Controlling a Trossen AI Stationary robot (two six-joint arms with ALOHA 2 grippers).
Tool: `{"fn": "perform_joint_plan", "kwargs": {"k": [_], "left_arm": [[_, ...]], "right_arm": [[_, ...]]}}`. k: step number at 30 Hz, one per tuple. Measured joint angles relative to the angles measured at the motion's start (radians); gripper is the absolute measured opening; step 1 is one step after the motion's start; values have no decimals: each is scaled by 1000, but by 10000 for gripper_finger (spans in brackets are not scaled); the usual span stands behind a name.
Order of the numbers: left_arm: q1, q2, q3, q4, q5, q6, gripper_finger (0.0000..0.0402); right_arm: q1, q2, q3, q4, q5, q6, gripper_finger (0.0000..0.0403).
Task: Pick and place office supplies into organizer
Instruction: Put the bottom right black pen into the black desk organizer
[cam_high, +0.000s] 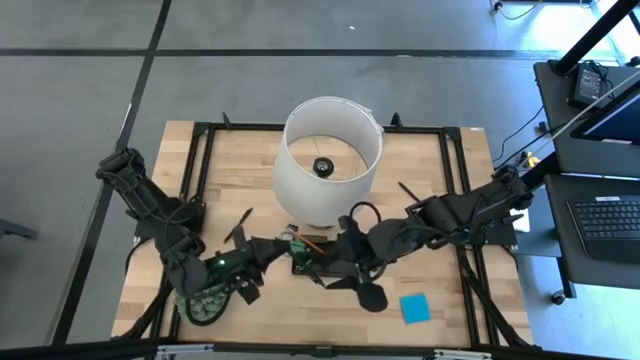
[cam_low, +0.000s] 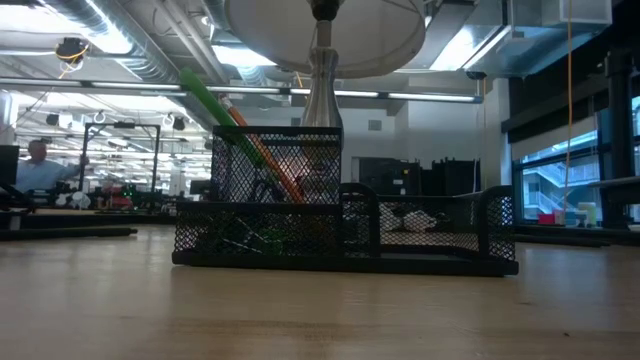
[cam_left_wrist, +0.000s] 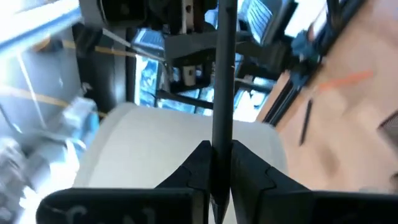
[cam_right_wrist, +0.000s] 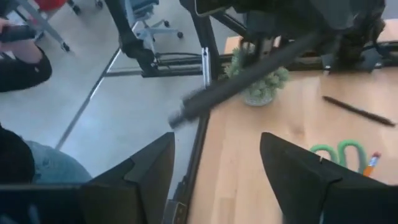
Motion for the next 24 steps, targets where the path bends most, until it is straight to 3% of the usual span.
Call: {"fn": "perform_joint_plan", "kwargs": {"k": [10,13,18,24], "left_arm": [[-20,0,0,7,0,-739,30],[-21,0,0,-24,40,-946,32],[-21,0,-8,-122,147,-1246,30],[-21,20,-48,-210,194,-1500,31]], "right_arm": [[0,0,17,6,69,-294,238],[0,0,17,18,75,-378,238],[0,0,17,33,72,-409,238],[0,0,17,26,105,-408,238]]}}
